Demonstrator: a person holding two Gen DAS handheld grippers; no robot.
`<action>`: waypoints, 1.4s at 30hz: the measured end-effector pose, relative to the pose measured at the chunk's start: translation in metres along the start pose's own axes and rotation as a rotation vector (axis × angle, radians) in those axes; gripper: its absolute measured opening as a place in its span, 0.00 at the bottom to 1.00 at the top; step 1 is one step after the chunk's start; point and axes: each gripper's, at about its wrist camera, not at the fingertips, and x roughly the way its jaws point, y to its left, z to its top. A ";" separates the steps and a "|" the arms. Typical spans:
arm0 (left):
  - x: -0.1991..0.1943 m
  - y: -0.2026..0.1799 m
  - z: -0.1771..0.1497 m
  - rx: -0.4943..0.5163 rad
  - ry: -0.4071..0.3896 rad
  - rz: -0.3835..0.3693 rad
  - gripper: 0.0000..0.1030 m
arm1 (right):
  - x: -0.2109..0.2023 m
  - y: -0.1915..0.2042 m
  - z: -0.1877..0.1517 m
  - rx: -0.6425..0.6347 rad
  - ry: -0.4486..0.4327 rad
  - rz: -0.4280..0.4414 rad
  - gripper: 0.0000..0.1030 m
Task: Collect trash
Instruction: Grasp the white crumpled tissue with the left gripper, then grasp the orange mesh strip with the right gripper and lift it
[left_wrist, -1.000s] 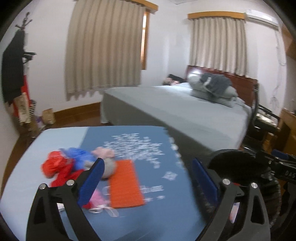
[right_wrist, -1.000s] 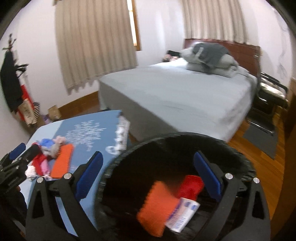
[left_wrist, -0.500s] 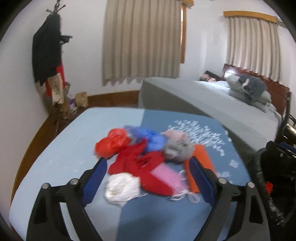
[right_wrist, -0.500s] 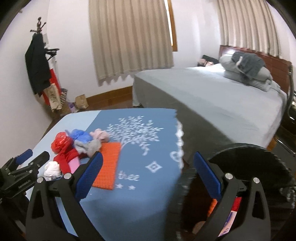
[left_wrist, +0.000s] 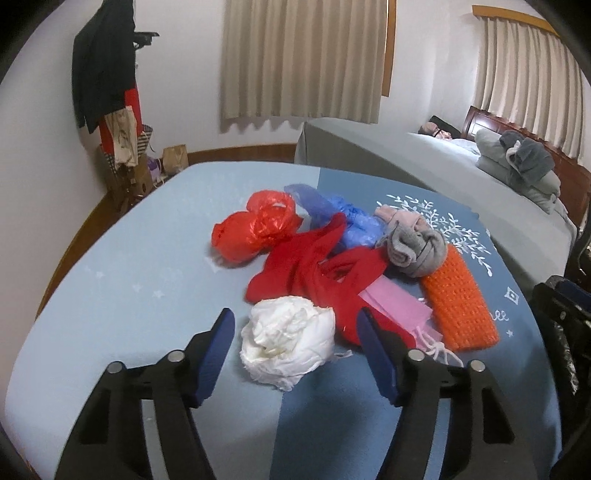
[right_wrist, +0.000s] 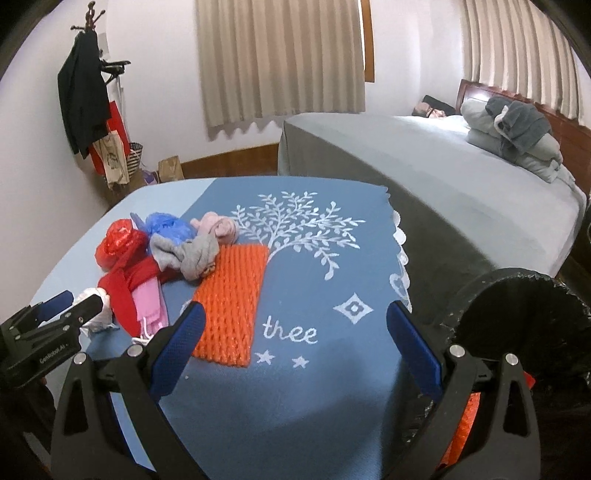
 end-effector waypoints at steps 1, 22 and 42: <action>0.002 0.001 0.000 0.000 0.009 -0.004 0.59 | 0.001 0.000 -0.001 -0.001 0.002 0.000 0.93; -0.022 0.003 0.003 -0.018 -0.061 -0.050 0.22 | 0.031 0.018 -0.001 -0.025 0.057 0.018 0.92; -0.022 -0.015 0.007 -0.001 -0.084 -0.072 0.22 | 0.062 0.038 -0.005 -0.076 0.191 0.129 0.22</action>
